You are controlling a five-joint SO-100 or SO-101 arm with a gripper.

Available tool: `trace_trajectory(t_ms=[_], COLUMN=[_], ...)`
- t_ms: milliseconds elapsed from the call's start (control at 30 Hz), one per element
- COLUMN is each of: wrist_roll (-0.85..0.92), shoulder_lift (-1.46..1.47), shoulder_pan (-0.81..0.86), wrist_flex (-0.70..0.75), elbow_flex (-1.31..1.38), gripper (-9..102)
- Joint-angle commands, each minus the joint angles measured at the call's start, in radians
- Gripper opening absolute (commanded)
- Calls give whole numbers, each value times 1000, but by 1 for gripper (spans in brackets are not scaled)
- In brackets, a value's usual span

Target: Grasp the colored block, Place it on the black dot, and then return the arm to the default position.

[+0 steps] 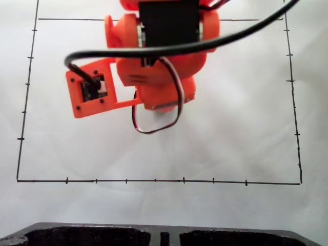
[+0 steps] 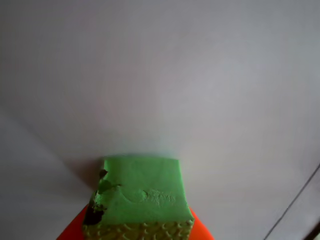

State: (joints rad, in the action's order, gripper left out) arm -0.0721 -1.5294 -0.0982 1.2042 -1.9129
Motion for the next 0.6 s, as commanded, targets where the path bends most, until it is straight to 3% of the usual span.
trace_trajectory(t_ms=[0,300,567], wrist_roll=[11,26,63], shoulder_lift=[-72,-126,-305], shoulder_pan=[0,-3,-20], wrist_flex=[11,43,133], elbow_flex=[-14,-32,-35], gripper=[17,39,40])
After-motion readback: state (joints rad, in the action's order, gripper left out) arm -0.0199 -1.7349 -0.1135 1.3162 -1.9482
